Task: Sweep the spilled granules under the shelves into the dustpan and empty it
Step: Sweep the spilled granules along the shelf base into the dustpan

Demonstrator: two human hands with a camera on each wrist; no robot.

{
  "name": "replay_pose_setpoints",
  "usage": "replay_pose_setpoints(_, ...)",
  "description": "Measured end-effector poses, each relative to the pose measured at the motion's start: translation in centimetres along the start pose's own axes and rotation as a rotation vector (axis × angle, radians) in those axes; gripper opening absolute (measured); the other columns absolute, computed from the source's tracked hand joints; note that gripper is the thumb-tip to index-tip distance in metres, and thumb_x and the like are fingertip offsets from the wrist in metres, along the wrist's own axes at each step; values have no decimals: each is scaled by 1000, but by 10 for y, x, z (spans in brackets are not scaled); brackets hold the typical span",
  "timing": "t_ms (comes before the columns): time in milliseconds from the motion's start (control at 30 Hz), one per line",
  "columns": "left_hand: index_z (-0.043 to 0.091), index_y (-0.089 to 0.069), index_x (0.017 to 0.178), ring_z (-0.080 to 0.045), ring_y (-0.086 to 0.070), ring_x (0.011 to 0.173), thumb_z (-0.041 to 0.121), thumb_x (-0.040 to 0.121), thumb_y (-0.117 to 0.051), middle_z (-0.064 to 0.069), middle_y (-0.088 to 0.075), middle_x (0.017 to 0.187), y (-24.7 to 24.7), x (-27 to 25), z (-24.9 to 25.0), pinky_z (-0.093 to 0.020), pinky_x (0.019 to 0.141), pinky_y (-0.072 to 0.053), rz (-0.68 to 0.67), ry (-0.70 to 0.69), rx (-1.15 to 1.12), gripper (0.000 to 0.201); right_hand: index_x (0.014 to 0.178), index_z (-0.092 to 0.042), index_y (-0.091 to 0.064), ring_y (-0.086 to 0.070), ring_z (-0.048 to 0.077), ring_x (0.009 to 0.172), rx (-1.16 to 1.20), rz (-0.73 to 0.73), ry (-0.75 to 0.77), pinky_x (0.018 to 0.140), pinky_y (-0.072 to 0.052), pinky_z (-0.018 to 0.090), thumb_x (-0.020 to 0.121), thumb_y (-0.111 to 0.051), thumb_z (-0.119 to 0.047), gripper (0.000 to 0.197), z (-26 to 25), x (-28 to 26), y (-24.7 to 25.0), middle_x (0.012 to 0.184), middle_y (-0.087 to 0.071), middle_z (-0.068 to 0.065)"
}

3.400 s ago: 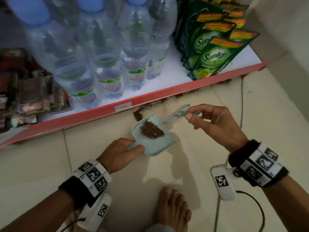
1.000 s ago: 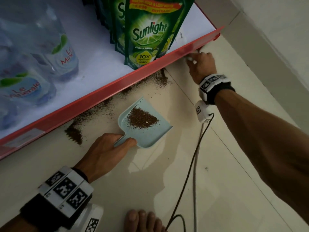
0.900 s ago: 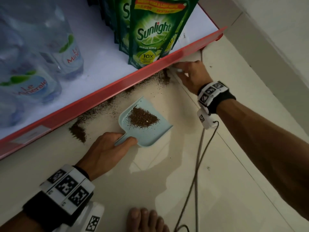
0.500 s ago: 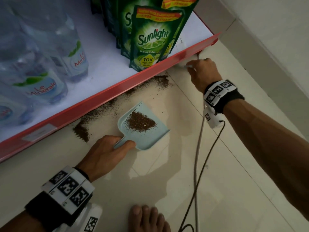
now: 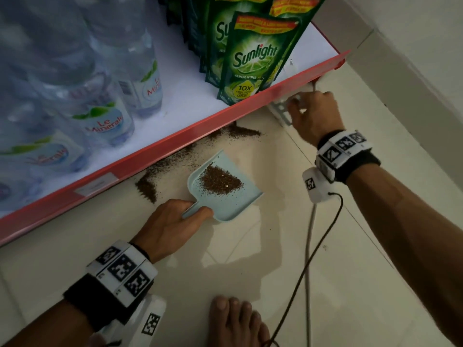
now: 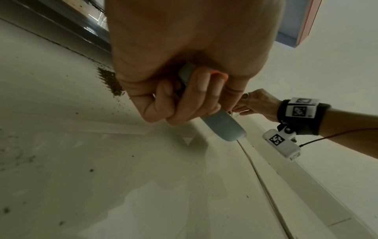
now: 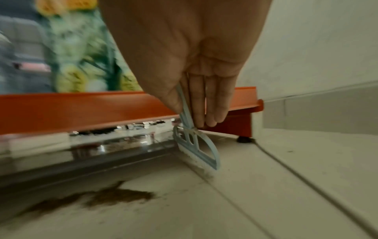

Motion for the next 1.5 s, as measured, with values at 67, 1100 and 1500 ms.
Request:
replay_pose_setpoints(67, 23, -38, 58, -11, -33, 49, 56, 74, -54, 9, -34, 50, 1, -1, 1, -31, 55, -32, -8, 6, 9, 40, 99, -1, -68, -60, 43, 91, -43, -18, -119, 81, -47, 39, 99, -44, -22, 32, 6, 8, 0, 99, -70, 23)
replay_pose_setpoints(1100, 23, -40, 55, -11, -36, 49, 57, 74, -55, 9, -38, 50, 4, -10, -17, -32, 55, -34, 27, 8, 19, 42, 101, -9, -68, -63, 41, 83, -56, -47, -36, 73, -51, 40, 100, -42, -25, 30, -29, -32, 1, 92, -70, 21)
replay_pose_setpoints(1500, 24, -41, 58, -13, -36, 51, 52, 80, -57, 8, -38, 53, 14, -11, -20, -30, 57, -33, 58, 17, 7, 39, 102, -18, -68, -67, 33, 74, 25, -95, 157, 64, -50, 31, 99, -41, -33, 32, -72, -59, -14, 85, -73, 8)
Point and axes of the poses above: each hand's wrist, its own x-axis towards the middle knuckle, its own y-axis out of the back of the hand, z = x × y, the point moved 1 cm from there along x, towards the middle knuckle
